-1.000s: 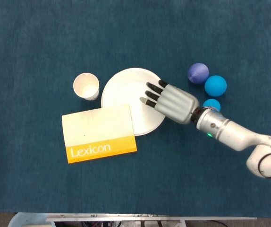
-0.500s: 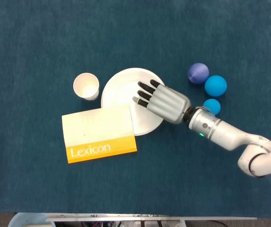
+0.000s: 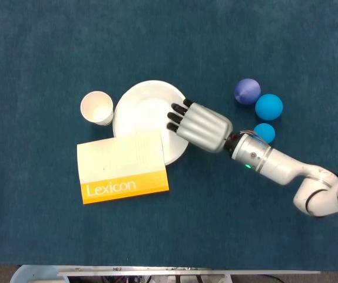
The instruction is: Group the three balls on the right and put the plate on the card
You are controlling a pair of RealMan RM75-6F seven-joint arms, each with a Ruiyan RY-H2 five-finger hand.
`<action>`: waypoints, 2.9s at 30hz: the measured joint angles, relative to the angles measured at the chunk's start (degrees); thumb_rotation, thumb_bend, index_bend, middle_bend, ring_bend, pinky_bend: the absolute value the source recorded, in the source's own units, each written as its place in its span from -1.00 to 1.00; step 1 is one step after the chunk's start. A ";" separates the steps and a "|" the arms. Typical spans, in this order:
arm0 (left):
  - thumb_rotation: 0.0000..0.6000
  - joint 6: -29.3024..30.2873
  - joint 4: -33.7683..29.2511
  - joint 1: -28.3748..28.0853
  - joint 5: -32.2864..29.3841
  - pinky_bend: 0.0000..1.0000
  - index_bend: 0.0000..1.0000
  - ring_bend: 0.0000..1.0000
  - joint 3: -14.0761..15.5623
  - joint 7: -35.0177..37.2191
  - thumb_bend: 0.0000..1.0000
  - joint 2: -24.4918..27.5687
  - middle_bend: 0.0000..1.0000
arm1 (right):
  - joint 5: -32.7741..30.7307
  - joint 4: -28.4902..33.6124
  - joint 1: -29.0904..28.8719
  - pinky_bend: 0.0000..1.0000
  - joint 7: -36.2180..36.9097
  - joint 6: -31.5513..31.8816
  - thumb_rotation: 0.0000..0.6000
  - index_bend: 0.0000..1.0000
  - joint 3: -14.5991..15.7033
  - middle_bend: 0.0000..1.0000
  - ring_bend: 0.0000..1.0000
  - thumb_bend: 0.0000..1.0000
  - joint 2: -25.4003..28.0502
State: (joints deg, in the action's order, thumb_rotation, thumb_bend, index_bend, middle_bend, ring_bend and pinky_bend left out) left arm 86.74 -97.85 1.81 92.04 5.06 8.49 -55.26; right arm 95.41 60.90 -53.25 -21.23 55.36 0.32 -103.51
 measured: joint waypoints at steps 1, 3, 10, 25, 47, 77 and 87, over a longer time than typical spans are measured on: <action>1.00 0.04 -0.02 0.03 0.01 -0.61 -0.29 -0.46 0.02 0.06 -0.13 0.04 -0.38 | 0.44 -0.63 -0.06 0.07 0.55 0.61 1.00 0.02 -0.03 -0.12 -0.31 -0.02 -0.24; 1.00 0.13 -0.02 0.07 0.06 -0.61 -0.29 -0.46 0.04 0.17 -0.13 0.07 -0.38 | 1.12 -1.74 -0.16 0.13 1.89 1.75 1.00 0.09 -0.14 -0.08 -0.26 -0.02 -0.60; 1.00 -0.18 0.05 -0.17 0.23 -0.61 -0.29 -0.46 0.05 0.43 -0.13 -0.02 -0.38 | 1.89 -0.83 -0.08 0.18 4.06 2.98 1.00 0.13 -0.29 -0.06 -0.22 -0.02 1.82; 1.00 -1.24 -1.45 -1.19 0.71 -0.61 -0.29 -0.46 -0.13 -1.35 -0.13 -0.17 -0.38 | 2.00 10.95 0.77 0.18 6.42 6.66 1.00 0.13 -2.76 -0.05 -0.18 -0.05 13.70; 1.00 -1.51 -2.82 -1.49 0.65 -0.61 -0.29 -0.46 -0.02 -2.86 -0.13 0.13 -0.38 | 4.59 14.18 -0.31 0.23 10.45 10.30 1.00 0.22 -5.47 0.01 -0.10 -0.05 12.30; 1.00 -0.42 -2.39 -0.39 0.40 -0.61 -0.29 -0.46 0.49 -1.86 -0.13 0.48 -0.38 | 3.98 6.79 -7.47 0.23 5.61 5.86 1.00 0.22 -6.93 0.01 -0.10 -0.09 -4.21; 1.00 -1.13 -2.37 -0.75 0.74 -0.61 -0.29 -0.46 0.64 -1.67 -0.13 0.20 -0.38 | 4.53 15.03 -5.41 0.23 3.63 3.08 1.00 0.22 -2.45 -0.04 -0.16 -0.09 2.47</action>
State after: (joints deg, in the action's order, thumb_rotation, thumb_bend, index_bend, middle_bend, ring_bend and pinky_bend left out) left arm 85.61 -100.22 1.06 92.78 5.70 6.82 -55.06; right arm 99.94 75.94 -58.67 -17.59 58.43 -2.13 -101.04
